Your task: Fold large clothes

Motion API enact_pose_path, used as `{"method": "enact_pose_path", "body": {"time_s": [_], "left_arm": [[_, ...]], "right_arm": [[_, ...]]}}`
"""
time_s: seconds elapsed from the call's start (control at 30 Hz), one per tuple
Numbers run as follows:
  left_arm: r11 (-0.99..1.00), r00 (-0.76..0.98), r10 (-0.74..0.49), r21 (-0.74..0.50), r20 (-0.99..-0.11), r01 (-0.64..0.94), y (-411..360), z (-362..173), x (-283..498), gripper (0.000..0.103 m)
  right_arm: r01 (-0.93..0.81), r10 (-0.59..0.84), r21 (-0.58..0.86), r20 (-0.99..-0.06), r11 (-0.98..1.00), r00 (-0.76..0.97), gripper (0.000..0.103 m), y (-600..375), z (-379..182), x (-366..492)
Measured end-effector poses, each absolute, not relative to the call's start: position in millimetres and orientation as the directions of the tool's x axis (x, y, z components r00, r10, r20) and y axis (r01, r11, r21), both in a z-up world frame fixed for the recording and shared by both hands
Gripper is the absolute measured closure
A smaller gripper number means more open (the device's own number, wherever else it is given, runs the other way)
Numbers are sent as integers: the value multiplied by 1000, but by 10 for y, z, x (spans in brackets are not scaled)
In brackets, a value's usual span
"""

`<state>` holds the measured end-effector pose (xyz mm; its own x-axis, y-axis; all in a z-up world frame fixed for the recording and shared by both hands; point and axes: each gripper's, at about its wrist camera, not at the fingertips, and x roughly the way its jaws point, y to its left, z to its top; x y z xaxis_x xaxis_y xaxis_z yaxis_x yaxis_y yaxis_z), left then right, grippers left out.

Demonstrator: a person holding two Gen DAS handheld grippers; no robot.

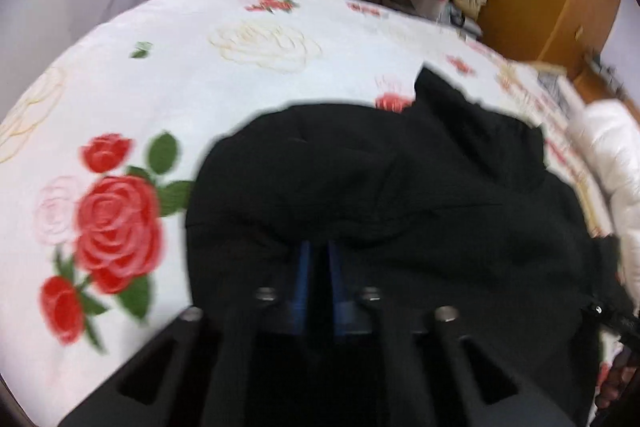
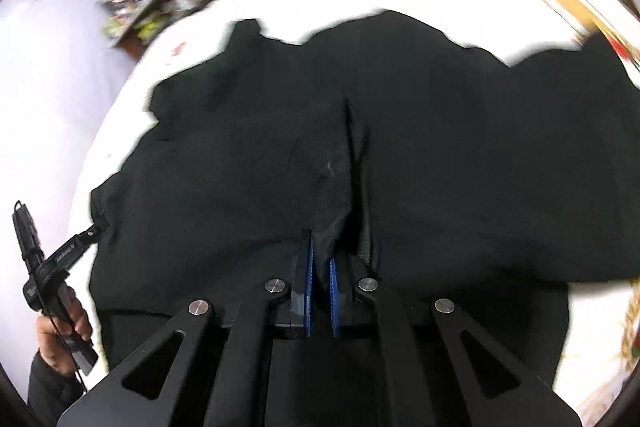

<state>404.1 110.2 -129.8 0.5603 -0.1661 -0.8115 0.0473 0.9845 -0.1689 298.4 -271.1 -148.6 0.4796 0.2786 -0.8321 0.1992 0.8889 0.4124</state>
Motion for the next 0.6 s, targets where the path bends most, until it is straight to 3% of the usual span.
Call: {"method": "enact_pose_path", "body": {"time_s": [0.23, 0.4, 0.5, 0.6], "left_arm": [[991, 528, -132, -129, -839, 43, 1038, -1424, 4153, 101], [979, 633, -175, -202, -754, 30, 1248, -1001, 3909, 100], [967, 658, -200, -255, -726, 12, 1384, -1027, 3865, 83], [974, 619, -190, -226, -762, 22, 1338, -1278, 3948, 70]], "right_arm": [[143, 204, 297, -867, 944, 455, 96, -2510, -1431, 3011], [137, 142, 277, -786, 951, 601, 86, -2531, -992, 2864], [109, 129, 260, -749, 959, 650, 81, -2484, -891, 2912], [83, 138, 248, -753, 965, 644, 81, -2388, -937, 3060]]}}
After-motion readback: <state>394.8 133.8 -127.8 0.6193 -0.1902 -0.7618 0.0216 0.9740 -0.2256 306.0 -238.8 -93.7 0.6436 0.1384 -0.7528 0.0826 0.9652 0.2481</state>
